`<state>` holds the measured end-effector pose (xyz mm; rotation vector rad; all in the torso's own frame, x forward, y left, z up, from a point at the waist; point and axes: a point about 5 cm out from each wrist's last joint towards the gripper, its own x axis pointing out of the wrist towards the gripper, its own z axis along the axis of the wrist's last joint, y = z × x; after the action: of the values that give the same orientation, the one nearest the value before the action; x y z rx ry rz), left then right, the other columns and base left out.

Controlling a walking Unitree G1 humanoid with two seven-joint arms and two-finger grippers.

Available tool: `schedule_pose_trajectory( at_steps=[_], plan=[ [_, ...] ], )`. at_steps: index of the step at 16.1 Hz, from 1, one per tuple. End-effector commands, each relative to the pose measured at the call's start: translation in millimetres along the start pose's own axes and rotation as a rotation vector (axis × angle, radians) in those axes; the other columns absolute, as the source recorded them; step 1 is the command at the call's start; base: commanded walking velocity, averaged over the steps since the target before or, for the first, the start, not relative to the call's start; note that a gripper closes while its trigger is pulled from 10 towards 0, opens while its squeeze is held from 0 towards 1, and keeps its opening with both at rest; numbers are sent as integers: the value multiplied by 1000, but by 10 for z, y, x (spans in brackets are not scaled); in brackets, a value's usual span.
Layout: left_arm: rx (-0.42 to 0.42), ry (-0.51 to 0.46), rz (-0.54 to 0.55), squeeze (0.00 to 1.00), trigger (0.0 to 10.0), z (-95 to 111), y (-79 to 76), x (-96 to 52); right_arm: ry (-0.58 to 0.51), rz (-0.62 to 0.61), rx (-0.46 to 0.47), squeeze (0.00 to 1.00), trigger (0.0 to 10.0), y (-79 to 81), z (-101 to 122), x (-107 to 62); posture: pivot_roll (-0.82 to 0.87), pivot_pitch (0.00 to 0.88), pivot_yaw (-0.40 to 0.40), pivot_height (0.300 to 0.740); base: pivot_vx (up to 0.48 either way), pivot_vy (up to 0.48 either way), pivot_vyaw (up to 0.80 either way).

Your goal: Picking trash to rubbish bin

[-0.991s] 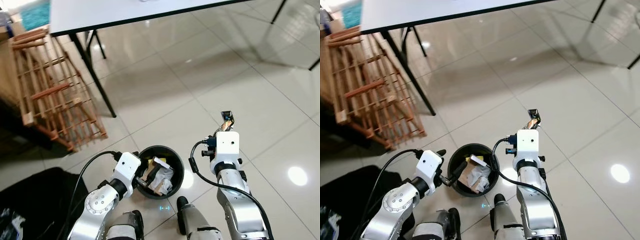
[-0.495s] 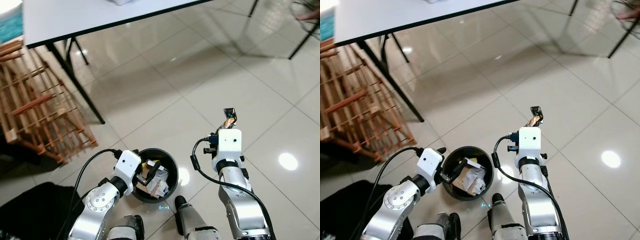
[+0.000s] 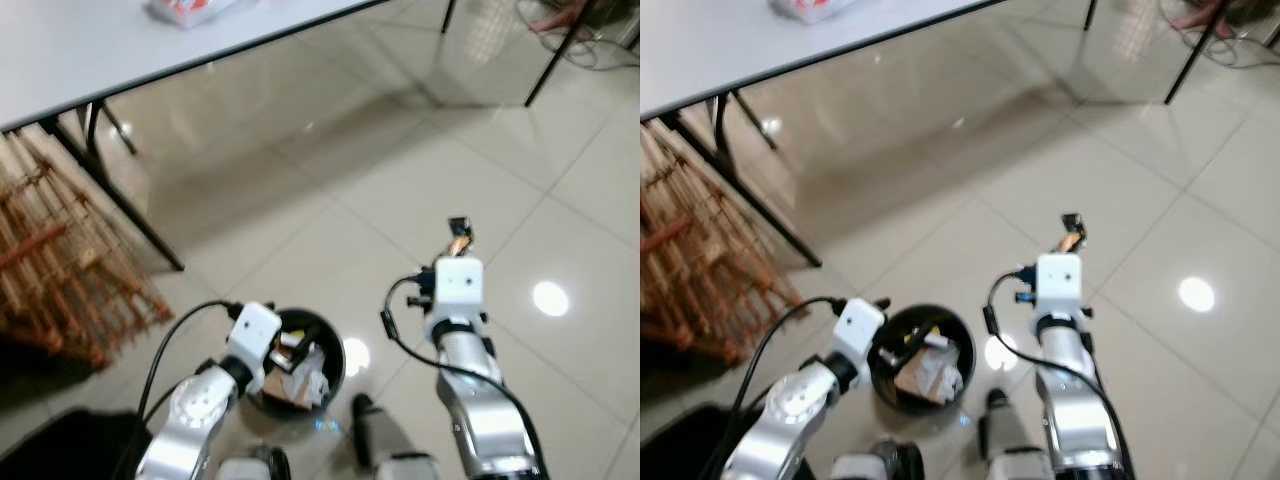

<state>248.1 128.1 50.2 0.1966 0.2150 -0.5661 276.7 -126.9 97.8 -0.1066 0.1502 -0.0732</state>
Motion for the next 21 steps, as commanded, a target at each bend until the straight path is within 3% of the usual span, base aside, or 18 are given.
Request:
schedule_pose_trajectory(
  at_steps=[1,9,15,21],
  plan=[
    [-2,15,3,0,10000,-50,-23,-16,31,-17,-7,0,10000,-48,-95,-25,37,274,37,740,0,0,-769],
    [7,32,28,0,10000,-87,1,-28,16,17,-25,0,10000,1,-82,2,43,271,32,740,0,0,-96],
    [48,72,171,0,10000,-199,209,-82,19,79,-12,0,10000,88,-108,-13,45,264,31,740,0,0,0],
    [53,125,326,0,10000,-363,437,-207,20,225,23,0,10000,307,-110,-67,50,265,26,740,0,0,0]
  ],
)
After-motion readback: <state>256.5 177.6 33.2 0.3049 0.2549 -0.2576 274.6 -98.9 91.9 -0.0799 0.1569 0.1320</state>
